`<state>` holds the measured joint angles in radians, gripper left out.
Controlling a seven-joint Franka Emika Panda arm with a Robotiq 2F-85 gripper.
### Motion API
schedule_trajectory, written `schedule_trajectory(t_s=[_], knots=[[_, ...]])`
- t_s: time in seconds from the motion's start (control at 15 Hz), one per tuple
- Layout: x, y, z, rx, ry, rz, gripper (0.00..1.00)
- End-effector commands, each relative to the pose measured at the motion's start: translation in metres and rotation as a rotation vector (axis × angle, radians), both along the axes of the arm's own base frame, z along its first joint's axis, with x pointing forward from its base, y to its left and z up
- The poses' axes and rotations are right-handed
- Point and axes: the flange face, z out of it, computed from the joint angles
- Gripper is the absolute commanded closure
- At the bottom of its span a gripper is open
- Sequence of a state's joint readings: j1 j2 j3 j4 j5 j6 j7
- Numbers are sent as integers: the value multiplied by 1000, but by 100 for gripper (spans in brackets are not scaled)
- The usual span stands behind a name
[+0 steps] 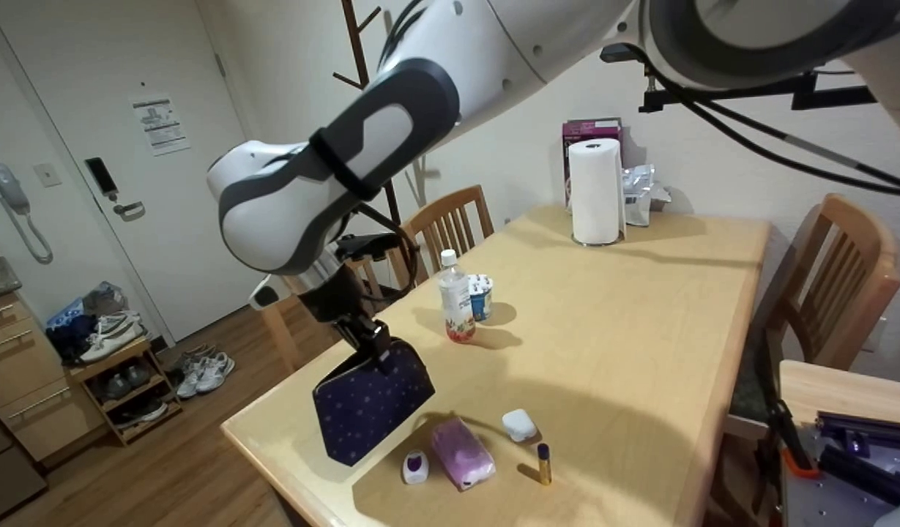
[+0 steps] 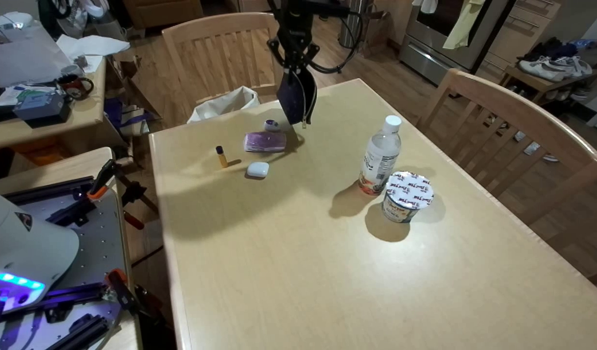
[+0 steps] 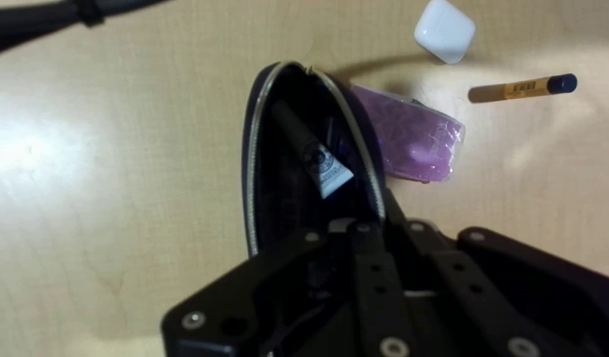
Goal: Pick up the small bag from the table and put it in the bag on the chair.
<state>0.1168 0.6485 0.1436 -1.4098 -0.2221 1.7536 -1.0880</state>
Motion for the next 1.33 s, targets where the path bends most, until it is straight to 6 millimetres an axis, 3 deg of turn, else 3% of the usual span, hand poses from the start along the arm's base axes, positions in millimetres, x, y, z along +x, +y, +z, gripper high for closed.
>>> schedule_trajectory(t_s=[0.0, 0.4, 0.87, 1.07, 1.27], knots=[[8, 13, -9, 12, 34, 130, 99], [9, 38, -14, -118, 63, 412, 99], [13, 96, 4, -208, 69, 760, 99], [6, 98, 0, -197, 66, 709, 94], [6, 96, -4, -185, 69, 737, 99]])
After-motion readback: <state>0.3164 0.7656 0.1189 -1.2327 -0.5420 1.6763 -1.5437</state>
